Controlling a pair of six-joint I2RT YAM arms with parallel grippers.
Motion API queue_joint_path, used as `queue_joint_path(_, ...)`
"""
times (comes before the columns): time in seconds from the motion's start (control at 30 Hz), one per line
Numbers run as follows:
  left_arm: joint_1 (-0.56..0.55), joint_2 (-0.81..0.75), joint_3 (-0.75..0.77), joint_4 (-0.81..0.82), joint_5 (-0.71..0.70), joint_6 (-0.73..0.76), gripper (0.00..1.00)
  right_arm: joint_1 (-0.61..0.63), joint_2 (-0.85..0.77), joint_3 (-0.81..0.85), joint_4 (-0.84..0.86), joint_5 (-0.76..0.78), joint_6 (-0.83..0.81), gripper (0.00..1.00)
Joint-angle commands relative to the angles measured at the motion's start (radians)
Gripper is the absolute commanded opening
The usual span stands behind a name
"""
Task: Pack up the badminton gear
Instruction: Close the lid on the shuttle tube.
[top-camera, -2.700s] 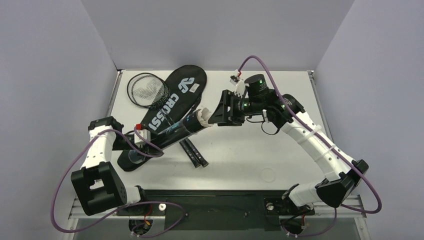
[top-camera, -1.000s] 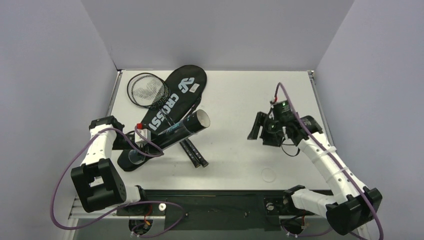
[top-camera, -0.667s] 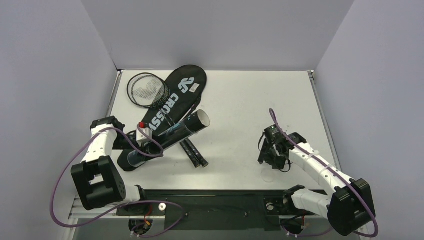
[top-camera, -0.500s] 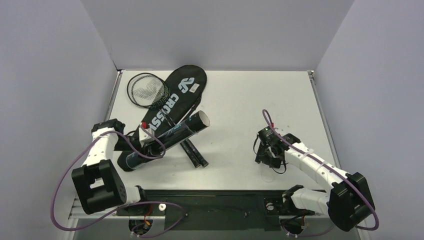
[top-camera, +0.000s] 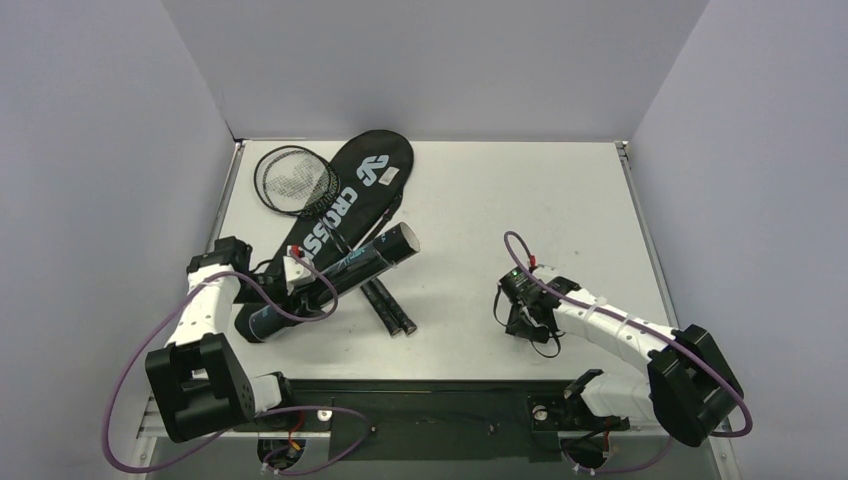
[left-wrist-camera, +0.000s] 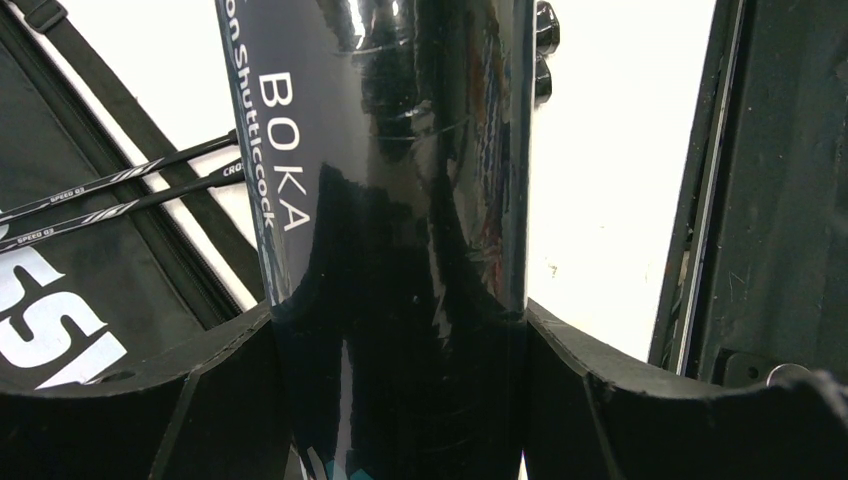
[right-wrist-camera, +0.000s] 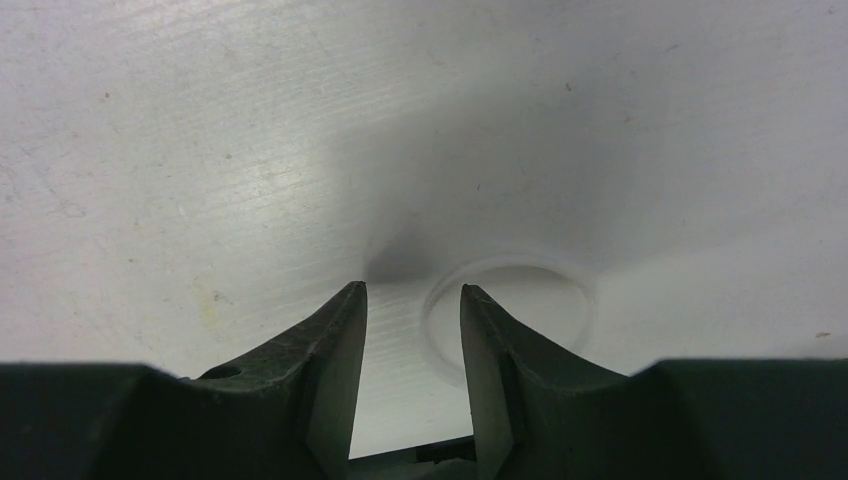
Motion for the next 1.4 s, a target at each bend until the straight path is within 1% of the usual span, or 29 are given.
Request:
queue_joint_path(0.0,-0.008,0.015,0.025,-0.041,0.038,0.054,0.15,0.018,0.0,-0.019,-0.011,0.038,0.028,0.36)
queue_joint_path(0.17,-0.009,0.027,0.039,-0.069,0.038,0.085,0.15,0.04,0.008,-0.029,-0.002,0.035,0.044,0.36)
queue_joint_path(0.33,-0.015,0.031,0.048,-0.091,0.036,0.1,0.14,0.04,0.026,-0.047,0.016,0.033,0.049,0.35)
queue_joint_path(0.4,-0.015,0.035,0.054,-0.108,0.029,0.117,0.14,0.04,0.031,-0.052,0.024,0.035,0.047,0.3)
queue_joint_path(0.43,-0.016,0.037,0.055,-0.119,0.028,0.128,0.14,0.04,0.032,-0.053,0.027,0.035,0.046,0.25)
queue_joint_path(0.47,-0.016,0.044,0.059,-0.124,0.027,0.133,0.14,0.04,0.035,-0.053,0.028,0.036,0.043,0.22)
queue_joint_path(0.63,-0.018,0.067,0.077,-0.162,0.035,0.162,0.14,0.04,0.029,-0.022,0.014,0.039,0.021,0.0)
queue_joint_path(0.8,-0.018,0.072,0.085,-0.173,0.043,0.164,0.14,0.04,-0.036,0.12,-0.051,0.013,-0.052,0.0)
queue_joint_path(0.93,-0.018,0.072,0.084,-0.183,0.039,0.176,0.14,0.039,-0.104,0.309,-0.069,-0.109,-0.125,0.0)
queue_joint_path(1.03,-0.018,0.08,0.091,-0.215,0.041,0.209,0.14,0.04,-0.119,0.497,-0.069,-0.249,-0.176,0.0)
queue_joint_path(1.17,-0.018,0.095,0.105,-0.262,0.049,0.256,0.13,0.039,-0.11,0.669,-0.042,-0.377,-0.193,0.0)
queue_joint_path(1.23,-0.018,0.101,0.108,-0.287,0.054,0.289,0.13,0.039,-0.102,0.701,0.012,-0.451,-0.172,0.0)
queue_joint_path(1.37,-0.018,0.109,0.105,-0.336,0.063,0.364,0.13,0.033,-0.087,0.684,0.234,-0.591,-0.078,0.0)
